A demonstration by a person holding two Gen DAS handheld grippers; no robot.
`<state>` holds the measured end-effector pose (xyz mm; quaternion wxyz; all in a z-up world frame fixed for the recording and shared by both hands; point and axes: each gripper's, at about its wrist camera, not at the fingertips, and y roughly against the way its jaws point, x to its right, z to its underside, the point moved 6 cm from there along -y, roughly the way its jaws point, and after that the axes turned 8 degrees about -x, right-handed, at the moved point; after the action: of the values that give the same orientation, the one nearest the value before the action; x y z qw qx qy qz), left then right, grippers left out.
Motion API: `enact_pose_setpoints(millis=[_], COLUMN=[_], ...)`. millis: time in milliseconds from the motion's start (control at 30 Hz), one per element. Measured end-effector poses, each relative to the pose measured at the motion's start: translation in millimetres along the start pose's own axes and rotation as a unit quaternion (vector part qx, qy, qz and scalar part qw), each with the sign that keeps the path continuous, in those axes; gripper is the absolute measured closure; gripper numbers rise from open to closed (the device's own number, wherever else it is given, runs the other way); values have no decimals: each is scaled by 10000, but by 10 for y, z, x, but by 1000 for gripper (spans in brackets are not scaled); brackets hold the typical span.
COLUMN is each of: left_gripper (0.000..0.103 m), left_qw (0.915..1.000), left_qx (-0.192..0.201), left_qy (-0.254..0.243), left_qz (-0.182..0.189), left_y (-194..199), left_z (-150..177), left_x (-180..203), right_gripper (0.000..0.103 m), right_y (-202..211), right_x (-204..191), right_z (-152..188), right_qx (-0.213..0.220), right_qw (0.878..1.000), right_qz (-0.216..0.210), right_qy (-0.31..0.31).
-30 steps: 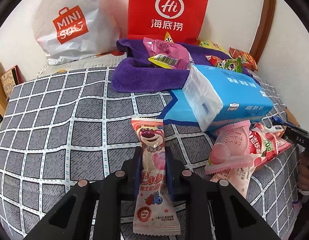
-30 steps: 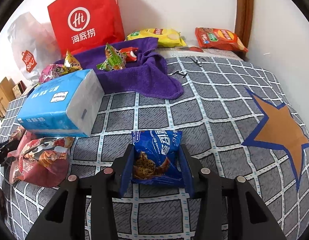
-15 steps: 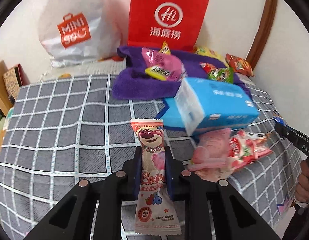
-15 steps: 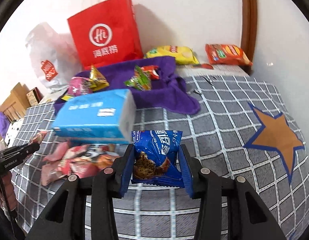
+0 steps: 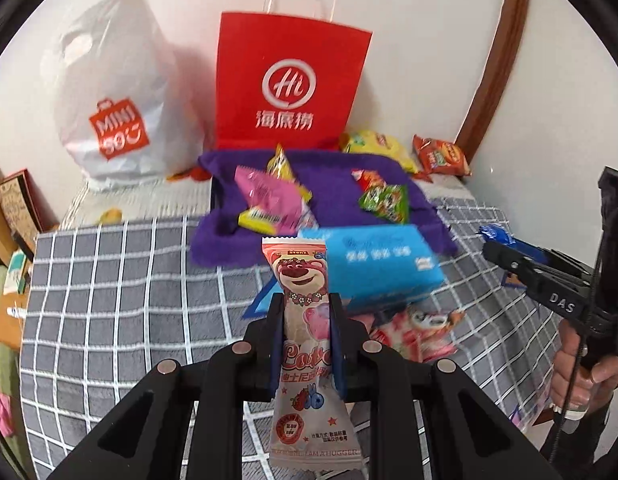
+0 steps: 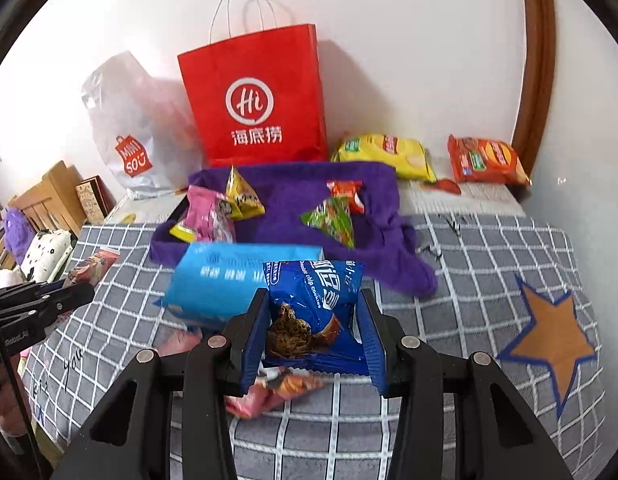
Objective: Organize snacks
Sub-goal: 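Carry the blue packet in the right tool while the left tool carries the Lotso bar to the towel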
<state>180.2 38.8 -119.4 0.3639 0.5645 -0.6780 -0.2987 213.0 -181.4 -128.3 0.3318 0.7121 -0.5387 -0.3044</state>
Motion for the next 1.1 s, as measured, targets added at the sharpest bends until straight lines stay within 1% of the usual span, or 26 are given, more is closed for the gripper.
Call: enact_pose_setpoints(millis=[300,600,900,1000,1100], left_gripper=[84,84,84,84,84], left_qw=[9998,9998,9995,9993,9994], left_qx=[22,148,170,203,216], left_qy=[70,-4,119,121,135], left_qz=[195,162,258,288,234], left_y=[30,28,-70,-93,-159], left_z=[-371,-670,-1056,-1181,-1321], left_x=[100,204,175,164,129], right_gripper=[60,60,60,60,60], right_y=[10,-105,-258,-298,-336], right_x=[-53,-108,-180,-193,-180], right_z=[-414,-774,-1183,-1331,-1498], right_qx=[82,65,91,142,242], right_qw=[9998,9997,9995,9994,9991], right_qz=[-31,-45,-163,-177,-186], right_qy=[162,248,252,268,284])
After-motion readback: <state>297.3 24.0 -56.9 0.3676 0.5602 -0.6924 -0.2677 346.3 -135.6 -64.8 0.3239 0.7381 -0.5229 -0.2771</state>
